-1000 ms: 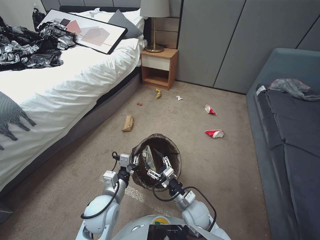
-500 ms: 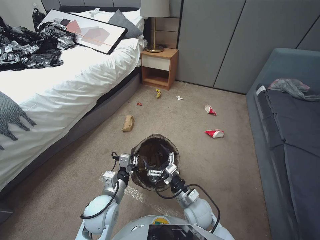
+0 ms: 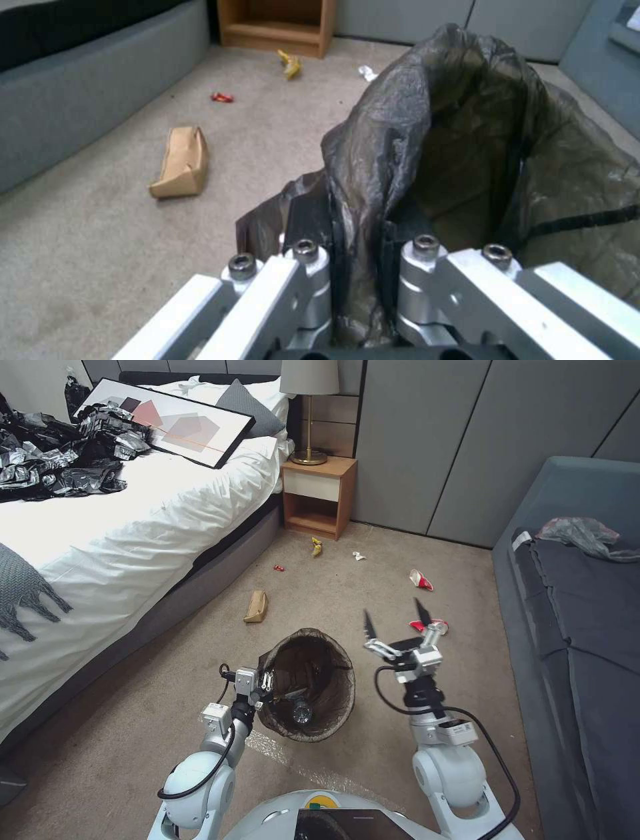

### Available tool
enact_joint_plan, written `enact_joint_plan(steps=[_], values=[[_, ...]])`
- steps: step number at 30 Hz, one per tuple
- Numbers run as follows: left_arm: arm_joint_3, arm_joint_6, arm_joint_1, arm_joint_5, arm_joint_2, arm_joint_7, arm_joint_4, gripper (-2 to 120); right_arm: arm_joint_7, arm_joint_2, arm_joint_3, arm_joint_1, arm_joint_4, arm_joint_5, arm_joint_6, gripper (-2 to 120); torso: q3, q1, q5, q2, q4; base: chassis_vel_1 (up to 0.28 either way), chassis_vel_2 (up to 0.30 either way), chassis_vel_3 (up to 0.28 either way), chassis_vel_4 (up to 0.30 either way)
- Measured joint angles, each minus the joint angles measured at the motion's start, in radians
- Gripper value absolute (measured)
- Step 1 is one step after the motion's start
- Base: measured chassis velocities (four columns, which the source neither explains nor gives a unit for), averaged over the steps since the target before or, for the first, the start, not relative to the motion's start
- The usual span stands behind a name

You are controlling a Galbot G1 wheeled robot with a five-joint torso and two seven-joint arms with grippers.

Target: Pick up the trash bin, then pick up the garbage from the floor and place it into the trash bin.

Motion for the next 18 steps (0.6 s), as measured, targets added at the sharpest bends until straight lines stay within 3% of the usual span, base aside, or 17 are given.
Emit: enact_joint_plan(steps=[5,18], values=[[-0.008,-0.009,-0.001,-0.003,0.003,-0.001,0.002,7,0.104,0.028,0.069,-0.031,-0.065,0.001,0.001,100,0.0,0.0,0.0002,0.0,0.0,0.0,0.0,0.0,0.0],[-0.009,-0.016,-0.011,-0.012,0.001,-0.007,0.012,7,0.121,0.044,0.125,-0.053,-0.164,0.044,0.074,100,0.0,0.0,0.0002,0.0,-0.0001,0.0,0.0,0.0,0.0]])
